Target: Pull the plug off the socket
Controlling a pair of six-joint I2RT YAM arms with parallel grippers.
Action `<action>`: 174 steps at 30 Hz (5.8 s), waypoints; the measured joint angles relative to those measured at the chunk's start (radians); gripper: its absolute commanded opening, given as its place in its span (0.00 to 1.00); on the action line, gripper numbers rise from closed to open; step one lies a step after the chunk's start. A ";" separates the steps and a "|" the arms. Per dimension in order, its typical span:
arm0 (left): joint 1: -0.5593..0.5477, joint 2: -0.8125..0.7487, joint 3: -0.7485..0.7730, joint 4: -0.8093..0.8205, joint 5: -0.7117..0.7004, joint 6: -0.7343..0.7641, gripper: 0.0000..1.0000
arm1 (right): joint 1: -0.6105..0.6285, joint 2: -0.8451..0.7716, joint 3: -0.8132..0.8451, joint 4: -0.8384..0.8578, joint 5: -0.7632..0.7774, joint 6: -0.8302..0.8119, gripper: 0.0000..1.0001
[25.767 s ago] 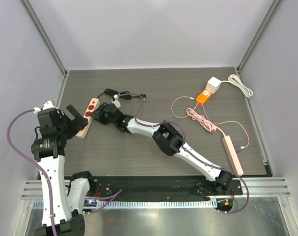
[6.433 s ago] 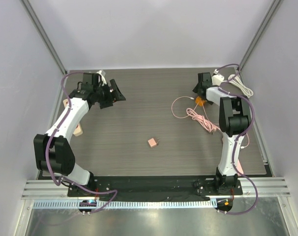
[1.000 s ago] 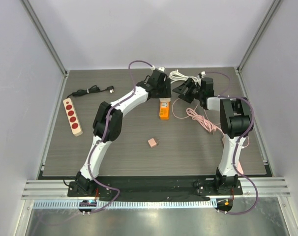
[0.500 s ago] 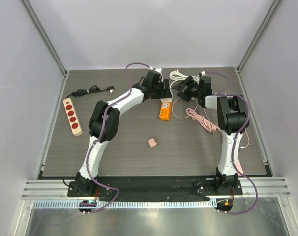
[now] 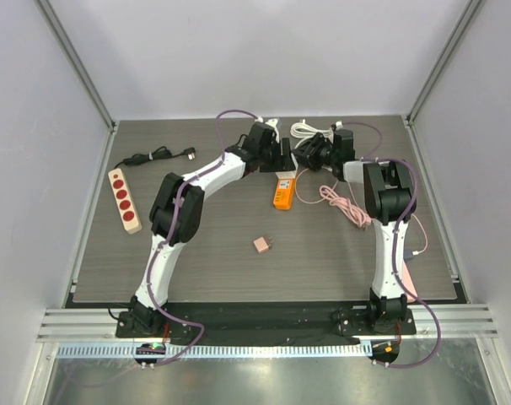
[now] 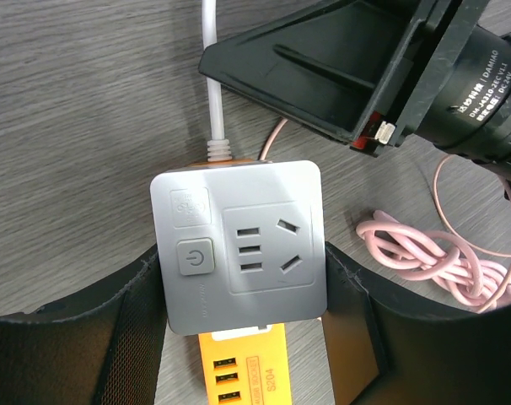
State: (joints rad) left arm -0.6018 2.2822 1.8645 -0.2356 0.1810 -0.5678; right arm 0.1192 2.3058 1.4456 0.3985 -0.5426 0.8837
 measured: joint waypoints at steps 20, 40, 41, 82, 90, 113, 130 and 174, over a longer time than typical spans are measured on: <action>0.007 -0.025 -0.058 0.059 -0.017 -0.038 0.00 | 0.031 0.040 0.033 -0.053 0.002 -0.048 0.01; 0.056 -0.134 -0.341 0.348 0.025 -0.168 0.00 | 0.031 0.022 0.006 -0.054 -0.031 -0.130 0.01; 0.053 -0.134 -0.331 0.329 0.020 -0.148 0.00 | 0.031 0.019 0.001 -0.051 -0.031 -0.132 0.01; 0.010 -0.169 -0.383 0.411 -0.198 -0.261 0.00 | 0.066 -0.270 -0.465 0.172 -0.154 -0.151 0.71; 0.008 -0.169 -0.383 0.411 -0.197 -0.263 0.00 | 0.076 -0.267 -0.426 0.101 -0.126 -0.204 0.64; 0.040 -0.235 -0.549 0.563 -0.195 -0.261 0.00 | 0.130 -0.198 -0.344 0.092 -0.062 -0.104 0.01; 0.134 -0.322 -0.265 0.083 -0.053 -0.283 0.00 | 0.085 -0.178 -0.284 0.027 0.022 -0.091 0.01; 0.093 -0.673 -1.358 0.829 0.214 -0.558 0.44 | 0.068 -0.143 -0.271 0.076 -0.053 -0.071 0.01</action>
State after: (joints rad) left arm -0.5087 1.6096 0.5060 0.5934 0.3954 -1.1263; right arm 0.1867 2.1624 1.1748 0.4740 -0.5961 0.8124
